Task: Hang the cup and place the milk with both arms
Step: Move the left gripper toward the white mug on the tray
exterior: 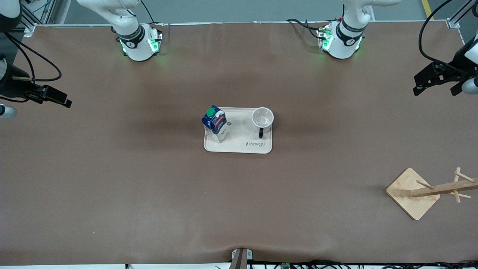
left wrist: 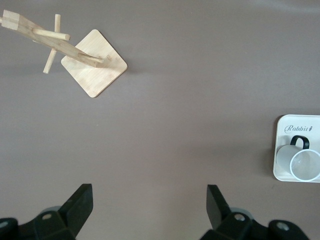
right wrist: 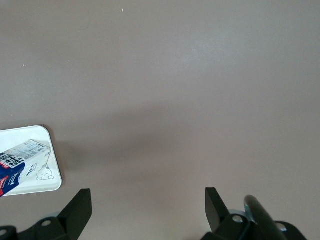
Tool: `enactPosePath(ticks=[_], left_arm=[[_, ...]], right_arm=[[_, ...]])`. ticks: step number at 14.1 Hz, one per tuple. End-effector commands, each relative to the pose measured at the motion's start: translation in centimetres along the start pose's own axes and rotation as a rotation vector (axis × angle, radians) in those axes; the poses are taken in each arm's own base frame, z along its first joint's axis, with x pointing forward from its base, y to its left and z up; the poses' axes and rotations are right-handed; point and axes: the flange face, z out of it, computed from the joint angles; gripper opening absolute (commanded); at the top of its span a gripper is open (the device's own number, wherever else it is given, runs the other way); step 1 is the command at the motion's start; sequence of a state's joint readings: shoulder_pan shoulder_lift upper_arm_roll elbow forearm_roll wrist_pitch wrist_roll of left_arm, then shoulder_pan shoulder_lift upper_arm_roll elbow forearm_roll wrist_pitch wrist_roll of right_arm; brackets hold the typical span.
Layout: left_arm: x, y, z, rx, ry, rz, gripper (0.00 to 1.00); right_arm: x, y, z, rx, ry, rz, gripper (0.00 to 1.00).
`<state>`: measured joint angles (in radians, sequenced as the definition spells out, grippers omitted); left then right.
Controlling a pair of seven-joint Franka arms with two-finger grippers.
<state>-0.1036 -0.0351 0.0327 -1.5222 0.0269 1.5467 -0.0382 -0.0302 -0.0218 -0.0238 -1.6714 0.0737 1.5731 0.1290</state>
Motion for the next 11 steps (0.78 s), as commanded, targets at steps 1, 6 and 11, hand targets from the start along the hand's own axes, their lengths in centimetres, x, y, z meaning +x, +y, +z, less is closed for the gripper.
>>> enactPosePath(ticks=[1, 6, 11], left_arm=[[-0.4, 0.3, -0.6, -0.014, -0.003, 0.006, 1.0], [0.2, 0.6, 0.7, -0.009, -0.026, 0.017, 1.0], [2.2, 4.3, 6.1, -0.081, -0.12, 0.052, 1.0]], right_arm=[[-0.8, -0.9, -0.4, -0.045, 0.023, -0.032, 1.0], [-1.1, -1.9, -0.1, -0.085, 0.015, -0.055, 1.0], [-1.1, -2.0, 0.0, -0.086, 0.011, -0.057, 1.0]])
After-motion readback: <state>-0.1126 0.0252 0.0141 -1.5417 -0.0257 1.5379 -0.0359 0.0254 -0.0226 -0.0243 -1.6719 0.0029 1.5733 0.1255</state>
